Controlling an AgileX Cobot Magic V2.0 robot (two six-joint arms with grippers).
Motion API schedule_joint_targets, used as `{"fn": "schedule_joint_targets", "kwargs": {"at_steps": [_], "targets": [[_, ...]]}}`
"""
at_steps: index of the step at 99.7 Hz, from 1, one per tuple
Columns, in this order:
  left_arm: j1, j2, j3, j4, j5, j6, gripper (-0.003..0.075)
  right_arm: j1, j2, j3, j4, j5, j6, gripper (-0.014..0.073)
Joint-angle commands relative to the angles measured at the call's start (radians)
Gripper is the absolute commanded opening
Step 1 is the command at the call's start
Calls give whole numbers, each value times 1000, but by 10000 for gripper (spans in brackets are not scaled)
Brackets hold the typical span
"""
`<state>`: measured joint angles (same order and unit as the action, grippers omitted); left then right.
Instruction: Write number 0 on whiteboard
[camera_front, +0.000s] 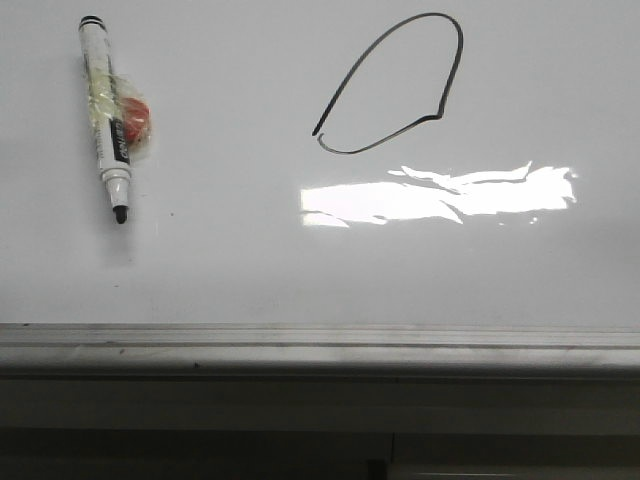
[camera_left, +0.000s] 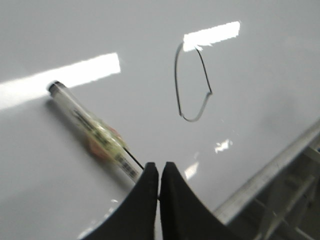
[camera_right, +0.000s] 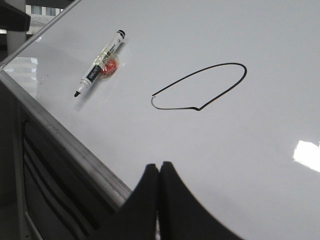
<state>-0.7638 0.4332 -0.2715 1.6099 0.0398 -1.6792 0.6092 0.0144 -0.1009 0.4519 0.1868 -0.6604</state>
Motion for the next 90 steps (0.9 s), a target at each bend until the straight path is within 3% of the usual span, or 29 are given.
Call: {"fn": "schedule_joint_targets", "kwargs": {"at_steps": [1,31,48,66,73,85,90], "targets": [[68,-73,-35,-5,40,0,-20,-7,12,-28,8,-76,-1,-69],[445,-392,-20,-5,27,0,-20,-7,12,-28,8,-76,-1,-69],[557,-431,-13,-5,20,0,-20,-7,12,-28,8,-76,-1,-69],[607,-431,-6,-29,-15,35,-20,-7,12,-28,8,-76,-1,-69],[607,-431,-5,-282,3,291,-20,-7,12,-28,8,-76,-1,-69],[608,-431,-5,-909,50,985,-20,-7,12,-28,8,-76,-1,-69],[608,-431,-10,-1178,97,1336,-20,-7,12,-28,8,-76,-1,-69]]}}
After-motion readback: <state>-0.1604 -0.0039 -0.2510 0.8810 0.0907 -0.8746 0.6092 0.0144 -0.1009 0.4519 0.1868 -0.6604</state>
